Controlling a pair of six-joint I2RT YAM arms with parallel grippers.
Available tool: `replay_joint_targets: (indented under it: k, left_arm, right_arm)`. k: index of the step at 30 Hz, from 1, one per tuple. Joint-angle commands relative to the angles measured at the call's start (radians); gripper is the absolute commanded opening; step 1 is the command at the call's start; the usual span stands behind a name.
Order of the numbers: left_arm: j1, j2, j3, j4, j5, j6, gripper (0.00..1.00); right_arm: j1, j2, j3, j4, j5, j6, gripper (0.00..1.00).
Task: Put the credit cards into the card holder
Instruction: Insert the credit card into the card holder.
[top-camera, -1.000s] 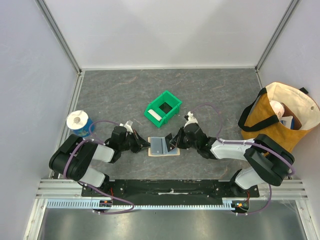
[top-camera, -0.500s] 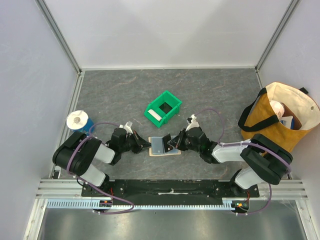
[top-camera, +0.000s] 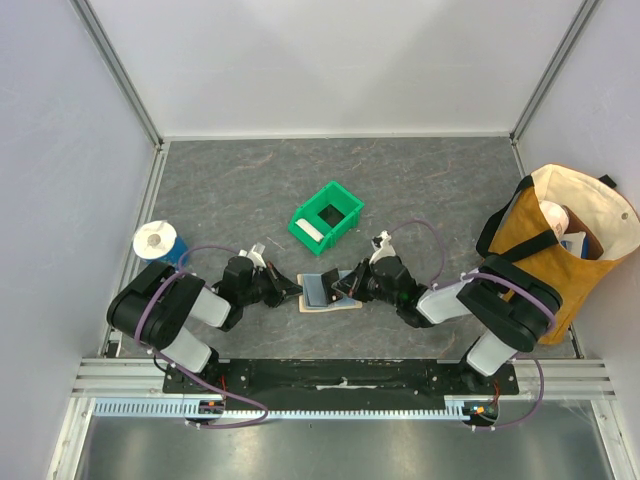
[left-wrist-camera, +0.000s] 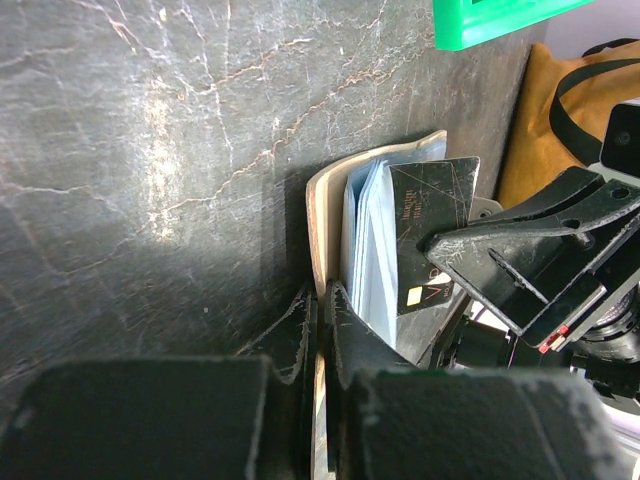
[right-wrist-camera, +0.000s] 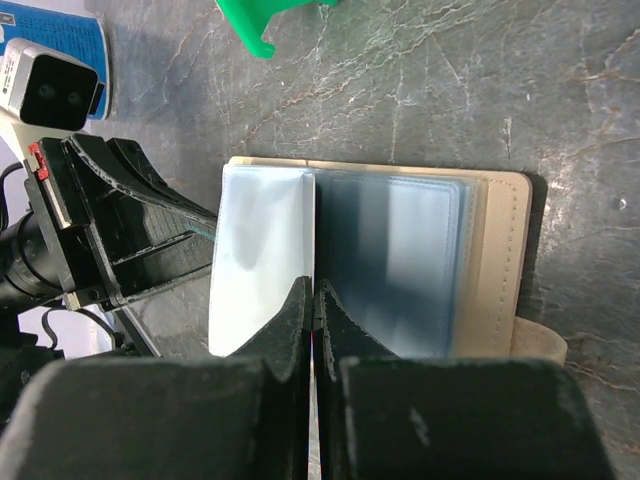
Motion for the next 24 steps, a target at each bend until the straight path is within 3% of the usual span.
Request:
replay_joint_targets:
  k: [1, 7, 13, 24]
  left_arm:
    - [-0.013, 0.060, -0.046, -0.224, -0.118, 0.043, 0.02]
    - [-0.013, 0.059, -0.045, -0.225, -0.119, 0.043, 0.02]
    - [-0.013, 0.059, -0.046, -0.224, -0.119, 0.043, 0.02]
    - [-0.014, 0.054, -0.045, -0.222, -0.115, 0.044, 0.02]
  right_arm:
    - [0.001, 0.051, -0.025, 0.091, -0.029, 0.019, 0.00]
    - [0.001, 0.061, -0.074, 0.168, -0.043, 0.084, 0.00]
    - [0.001, -0.047, -0.085, 0.029, 0.060, 0.061, 0.00]
    - [0.001, 0.096, -0.050, 0.153, -0.044, 0.104, 0.00]
